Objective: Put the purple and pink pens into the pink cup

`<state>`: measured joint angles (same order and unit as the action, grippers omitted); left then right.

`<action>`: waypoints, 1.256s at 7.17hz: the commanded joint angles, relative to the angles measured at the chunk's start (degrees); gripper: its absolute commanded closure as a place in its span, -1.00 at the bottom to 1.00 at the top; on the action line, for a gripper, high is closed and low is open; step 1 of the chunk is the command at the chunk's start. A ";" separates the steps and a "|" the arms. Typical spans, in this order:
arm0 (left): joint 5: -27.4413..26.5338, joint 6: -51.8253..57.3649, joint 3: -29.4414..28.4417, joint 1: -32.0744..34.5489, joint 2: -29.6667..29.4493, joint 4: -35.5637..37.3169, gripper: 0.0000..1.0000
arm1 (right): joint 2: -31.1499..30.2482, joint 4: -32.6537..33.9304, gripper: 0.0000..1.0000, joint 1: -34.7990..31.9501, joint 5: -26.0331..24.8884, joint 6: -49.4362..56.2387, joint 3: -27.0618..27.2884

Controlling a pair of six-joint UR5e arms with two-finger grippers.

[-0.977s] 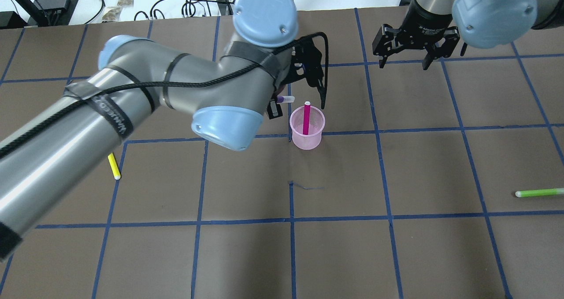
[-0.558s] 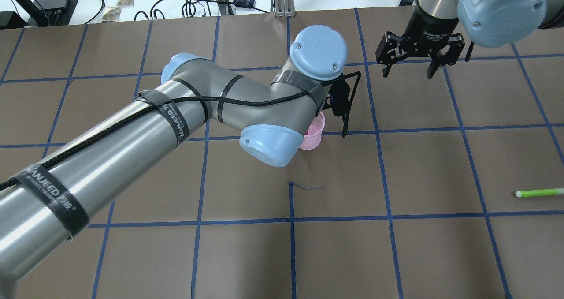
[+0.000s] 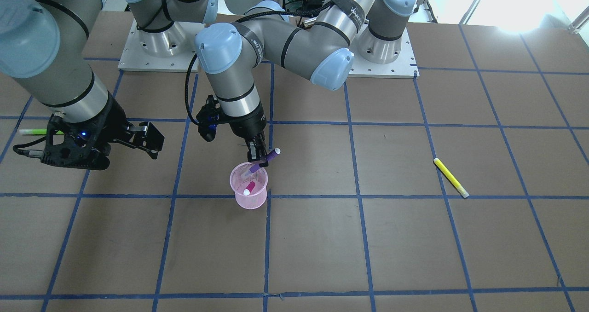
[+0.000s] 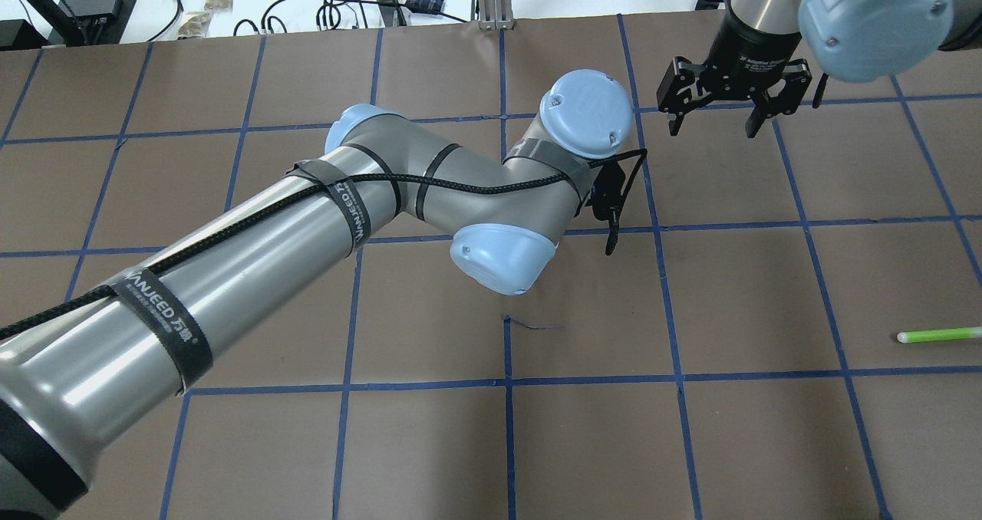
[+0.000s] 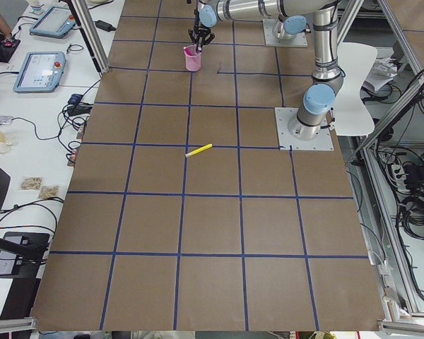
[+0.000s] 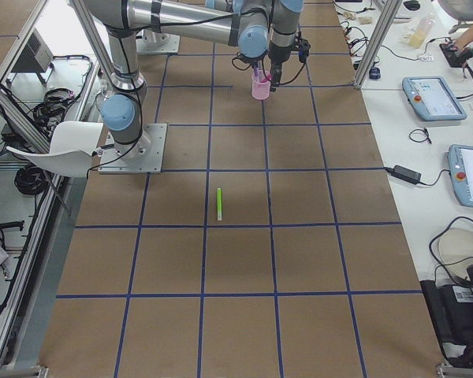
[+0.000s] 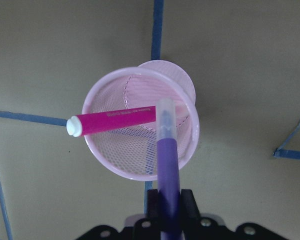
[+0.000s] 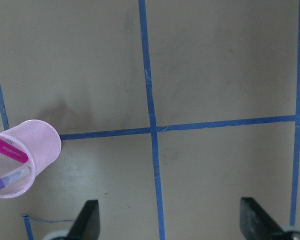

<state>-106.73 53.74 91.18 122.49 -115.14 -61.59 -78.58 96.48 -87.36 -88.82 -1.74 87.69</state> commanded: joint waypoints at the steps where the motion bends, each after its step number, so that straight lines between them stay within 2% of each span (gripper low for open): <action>1: -0.23 -0.21 -0.13 0.47 -1.22 1.90 0.97 | -0.08 0.03 -1.00 0.18 -0.13 -0.45 -1.11; 2: -0.06 -0.39 -0.13 0.55 -2.27 5.74 0.10 | -0.34 -0.15 -1.00 0.18 -0.21 -0.63 -0.69; 3: -0.14 -0.39 -0.13 0.73 -2.36 5.95 -0.63 | -0.35 0.20 -1.00 0.44 -1.35 -0.03 -0.25; 4: -0.23 -1.61 -0.13 0.82 -2.10 6.04 -0.99 | -0.43 0.37 -1.00 0.44 -2.40 -0.02 -0.33; 7: -0.58 -1.80 -0.39 -0.23 2.54 5.43 -1.00 | -0.35 0.73 -1.00 0.35 -2.41 -0.02 -0.07; 9: 0.64 -3.72 -0.30 -5.57 8.32 5.52 -1.00 | -0.43 0.21 -1.00 0.44 -2.41 0.07 -0.50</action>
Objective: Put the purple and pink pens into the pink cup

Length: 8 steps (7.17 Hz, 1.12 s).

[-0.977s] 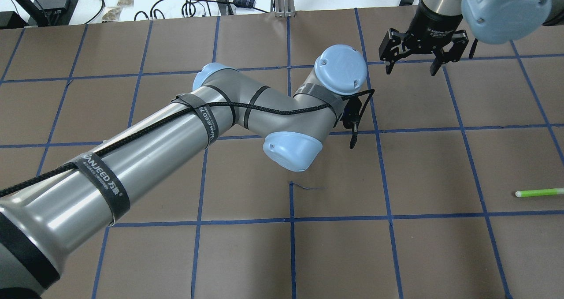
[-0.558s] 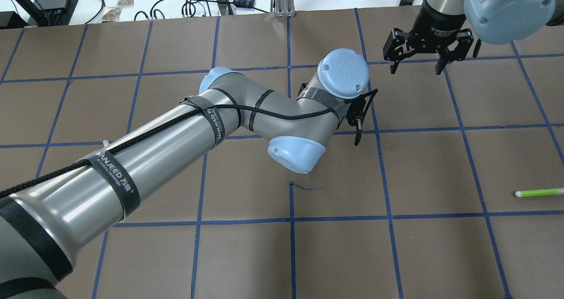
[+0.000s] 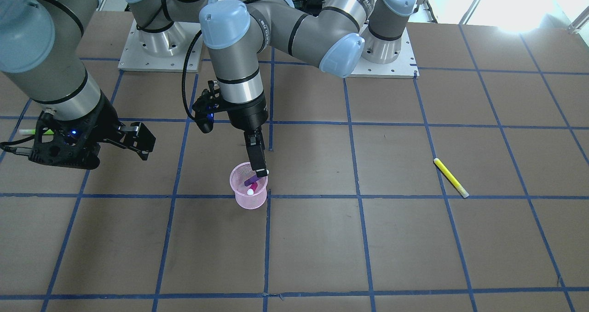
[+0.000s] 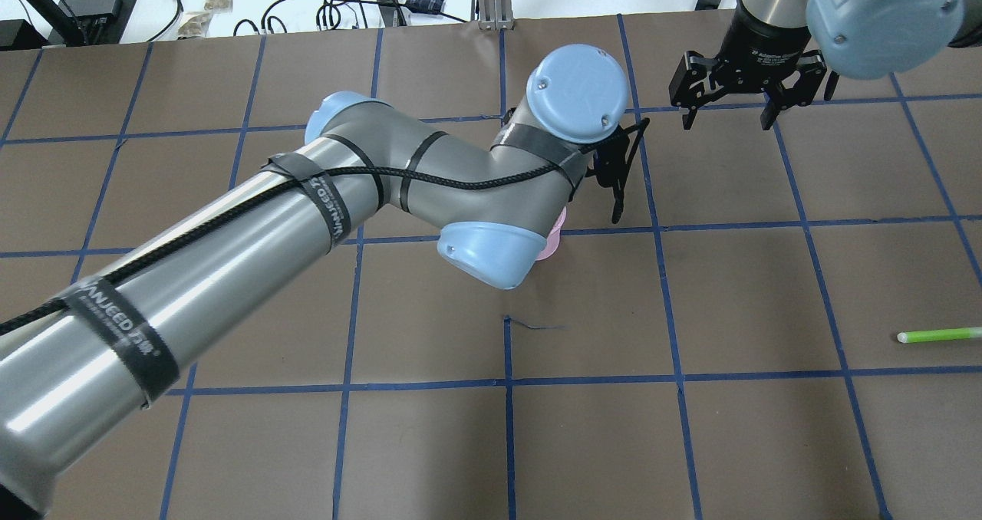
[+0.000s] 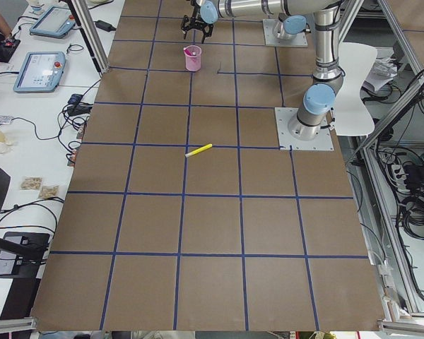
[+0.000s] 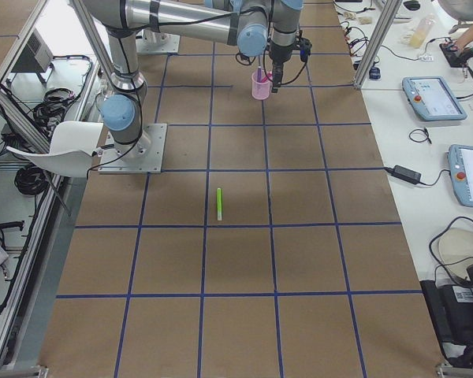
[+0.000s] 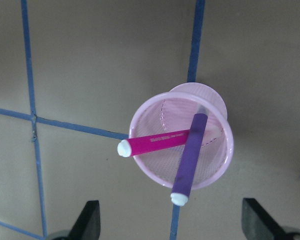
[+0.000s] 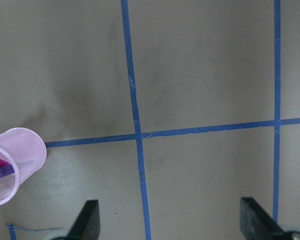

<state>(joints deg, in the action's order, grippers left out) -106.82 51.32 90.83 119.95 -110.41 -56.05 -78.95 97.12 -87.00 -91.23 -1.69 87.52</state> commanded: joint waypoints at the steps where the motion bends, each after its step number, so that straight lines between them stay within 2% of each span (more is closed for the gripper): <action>1: 0.82 -2.79 0.57 -5.84 6.58 -0.11 -1.00 | -0.15 -0.35 -1.00 -0.19 0.26 -0.32 -0.77; 3: 1.00 -5.85 1.37 -10.94 12.21 -2.64 -0.95 | -1.54 -0.70 -1.00 -0.36 0.88 -0.33 -0.86; 4: 0.83 -7.18 1.28 -13.75 15.46 -11.36 -0.95 | -2.60 -0.70 -1.00 -0.54 0.97 -0.33 -0.86; 5: 1.35 -13.29 1.37 -17.26 18.27 -17.10 -0.95 | -2.61 -0.96 -1.00 -0.97 0.97 -0.50 -1.38; 6: 6.57 -17.70 1.45 -22.17 20.48 -20.90 -0.95 | -2.61 -3.49 -1.00 -0.98 0.88 -0.68 -0.95; 7: 8.54 -20.44 1.45 -26.83 22.59 -25.20 -0.95 | -2.61 -3.60 -1.00 -0.98 1.06 -0.77 -1.64; 8: 9.34 -32.39 1.80 -29.22 23.74 -25.42 -0.98 | -2.44 -3.34 -1.00 -0.98 1.32 -0.16 -2.26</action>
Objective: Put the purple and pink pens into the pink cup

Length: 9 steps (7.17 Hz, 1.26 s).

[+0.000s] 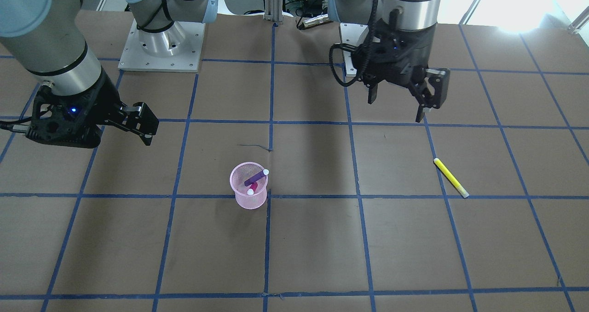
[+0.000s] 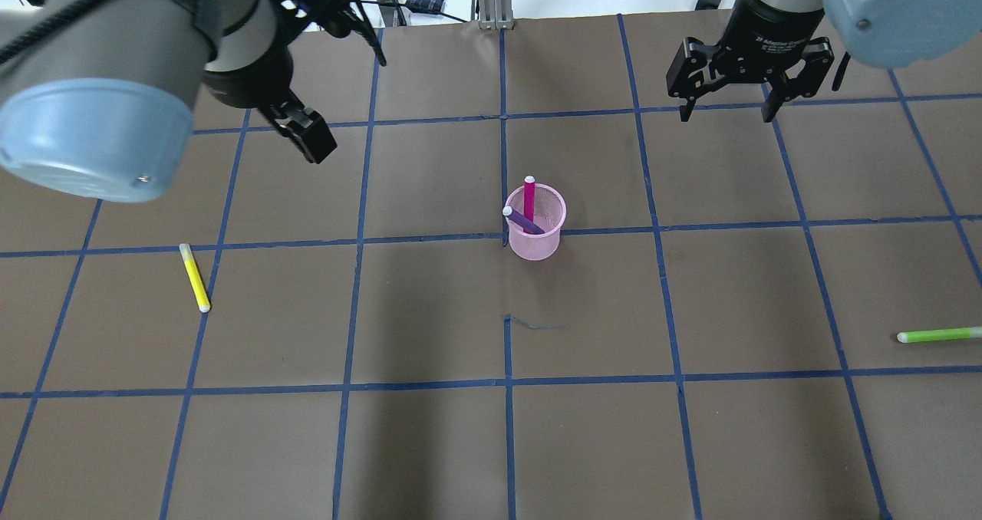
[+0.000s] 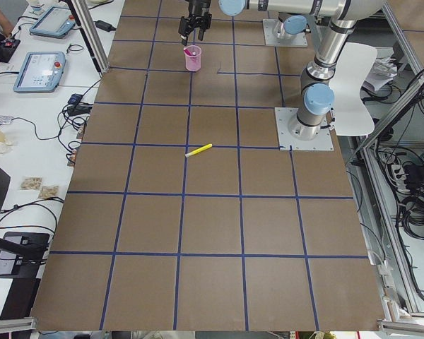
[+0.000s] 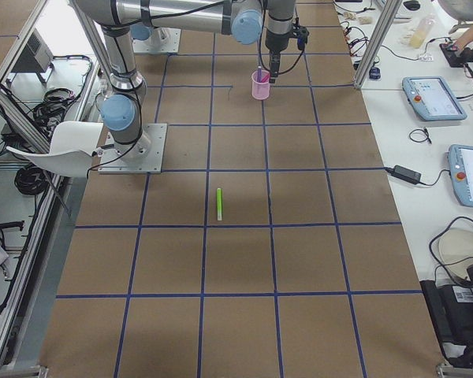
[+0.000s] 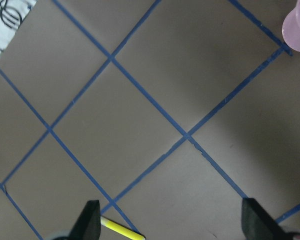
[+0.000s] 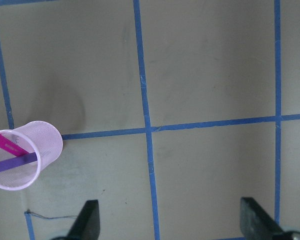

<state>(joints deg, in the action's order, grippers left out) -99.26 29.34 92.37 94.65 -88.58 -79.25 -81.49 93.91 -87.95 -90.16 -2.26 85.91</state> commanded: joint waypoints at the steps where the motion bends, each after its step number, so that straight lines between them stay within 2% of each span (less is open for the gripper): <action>1: 2.92 -18.79 1.05 -4.47 2.53 -2.13 -0.98 | 0.54 0.22 -1.00 -0.03 1.81 0.33 -0.57; 4: 3.20 -24.83 2.55 -7.02 3.94 -2.13 -1.00 | 0.10 0.57 -1.00 -0.03 1.91 0.59 -1.09; 6: 3.11 -24.07 2.20 -9.65 3.85 -2.22 -1.00 | 0.54 3.30 -1.00 -0.12 2.53 -0.20 -0.13; 7: 5.11 -24.50 2.55 -9.75 3.94 -2.31 -1.00 | 1.67 3.30 -1.00 -0.03 2.62 0.49 -0.04; 8: 10.27 -25.02 2.72 -9.31 3.76 -2.57 -1.00 | 1.77 3.21 -1.00 -0.03 2.62 0.50 -0.30; 9: 10.32 -28.25 2.81 -8.88 3.76 -3.09 -1.00 | 1.86 3.47 -1.00 0.06 2.44 0.50 -0.04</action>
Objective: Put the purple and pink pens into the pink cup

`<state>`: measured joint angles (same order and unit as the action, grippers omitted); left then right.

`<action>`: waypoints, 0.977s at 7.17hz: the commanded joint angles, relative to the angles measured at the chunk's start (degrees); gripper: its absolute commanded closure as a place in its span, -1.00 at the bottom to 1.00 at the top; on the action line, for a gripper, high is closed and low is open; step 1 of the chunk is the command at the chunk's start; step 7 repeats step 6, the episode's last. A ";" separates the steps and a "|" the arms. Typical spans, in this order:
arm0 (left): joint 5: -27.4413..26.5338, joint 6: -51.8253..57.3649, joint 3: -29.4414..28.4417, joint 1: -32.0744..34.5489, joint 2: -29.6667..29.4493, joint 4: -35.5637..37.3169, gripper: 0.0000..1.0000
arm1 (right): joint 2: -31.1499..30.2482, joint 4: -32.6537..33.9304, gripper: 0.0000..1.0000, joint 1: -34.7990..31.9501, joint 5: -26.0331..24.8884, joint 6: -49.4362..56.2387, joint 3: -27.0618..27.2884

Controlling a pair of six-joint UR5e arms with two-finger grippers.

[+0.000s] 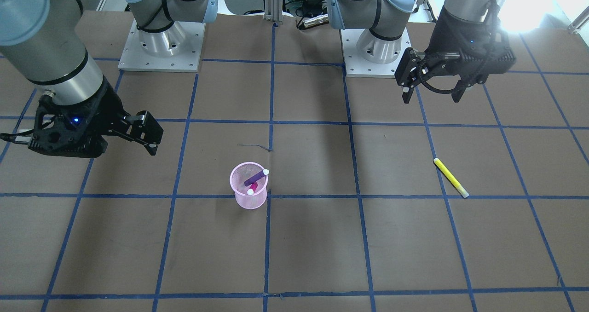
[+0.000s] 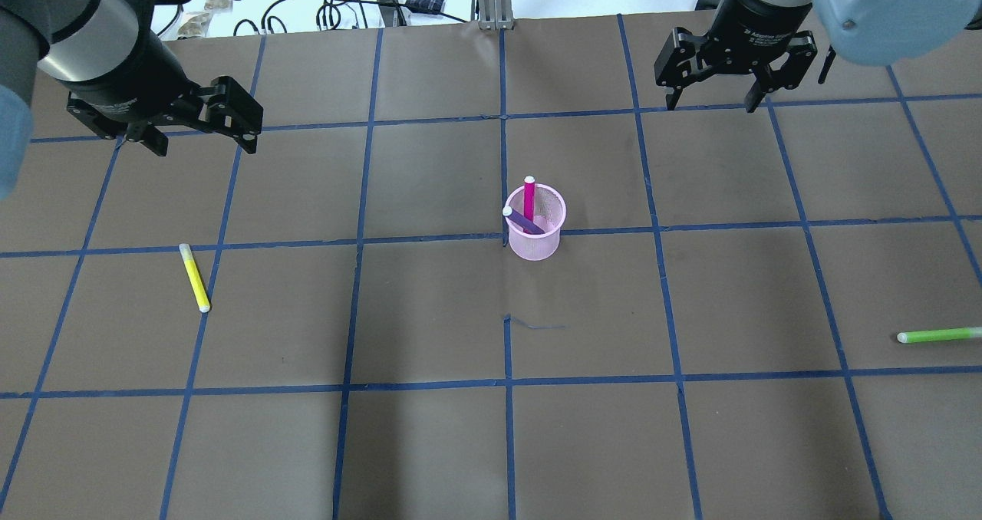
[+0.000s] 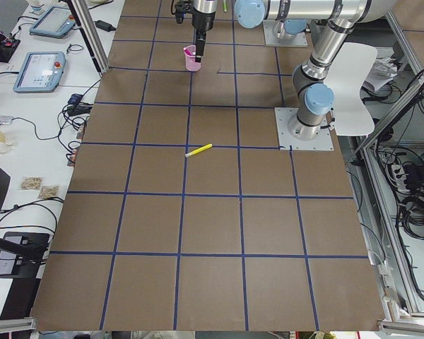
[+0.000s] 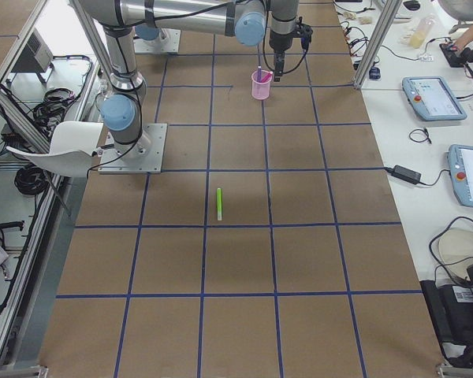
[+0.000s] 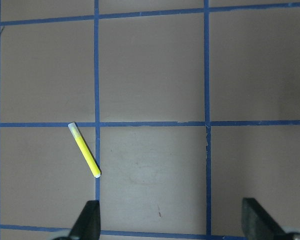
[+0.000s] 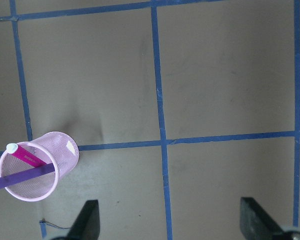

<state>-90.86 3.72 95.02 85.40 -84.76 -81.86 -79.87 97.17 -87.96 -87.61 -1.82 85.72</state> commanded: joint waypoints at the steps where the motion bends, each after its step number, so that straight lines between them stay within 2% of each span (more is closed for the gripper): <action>1: 1.83 -5.19 0.51 1.78 -0.40 -0.50 -1.00 | 0.33 0.30 -1.00 0.07 -0.45 0.24 0.15; 3: 0.52 -5.21 0.52 4.07 -0.84 -0.24 -1.00 | 0.68 0.12 -1.00 0.33 -0.63 0.33 -0.29; 7: 0.25 -4.25 0.34 3.63 -0.32 -0.15 -1.00 | 0.68 0.21 -1.00 0.43 -0.46 0.24 -0.38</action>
